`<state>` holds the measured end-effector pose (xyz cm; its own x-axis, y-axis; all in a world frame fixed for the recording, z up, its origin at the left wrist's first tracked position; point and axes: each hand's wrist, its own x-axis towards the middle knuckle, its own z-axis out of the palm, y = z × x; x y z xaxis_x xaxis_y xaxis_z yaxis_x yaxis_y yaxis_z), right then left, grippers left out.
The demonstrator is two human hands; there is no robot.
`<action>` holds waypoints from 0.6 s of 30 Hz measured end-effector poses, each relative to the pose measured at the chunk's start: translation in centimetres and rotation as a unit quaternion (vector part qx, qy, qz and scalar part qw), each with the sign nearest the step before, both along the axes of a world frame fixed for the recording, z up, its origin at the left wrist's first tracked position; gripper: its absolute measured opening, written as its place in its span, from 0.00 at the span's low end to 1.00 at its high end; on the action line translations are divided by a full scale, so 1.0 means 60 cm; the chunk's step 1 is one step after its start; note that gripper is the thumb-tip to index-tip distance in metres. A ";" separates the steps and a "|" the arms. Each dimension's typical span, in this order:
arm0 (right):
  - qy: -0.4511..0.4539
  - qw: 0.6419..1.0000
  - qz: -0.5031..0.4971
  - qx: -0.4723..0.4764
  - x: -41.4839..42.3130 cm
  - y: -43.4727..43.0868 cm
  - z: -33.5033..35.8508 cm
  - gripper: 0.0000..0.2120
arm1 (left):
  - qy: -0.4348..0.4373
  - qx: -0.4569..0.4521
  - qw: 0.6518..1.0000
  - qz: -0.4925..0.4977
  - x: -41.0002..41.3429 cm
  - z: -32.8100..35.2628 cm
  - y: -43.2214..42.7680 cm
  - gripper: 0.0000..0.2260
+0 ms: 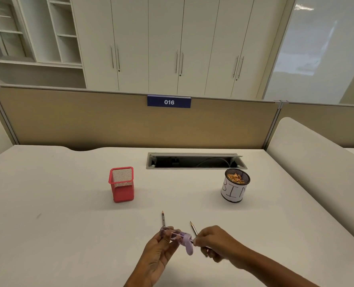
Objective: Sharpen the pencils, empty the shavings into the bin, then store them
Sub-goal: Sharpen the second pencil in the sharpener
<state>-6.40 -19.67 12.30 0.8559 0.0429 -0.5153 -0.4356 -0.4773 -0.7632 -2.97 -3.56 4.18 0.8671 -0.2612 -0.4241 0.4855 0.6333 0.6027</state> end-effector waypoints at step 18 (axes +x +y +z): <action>0.165 0.974 -0.062 0.140 0.003 -0.016 0.003 0.17 | 0.021 -0.022 0.999 -0.019 -0.015 0.014 -0.015 0.07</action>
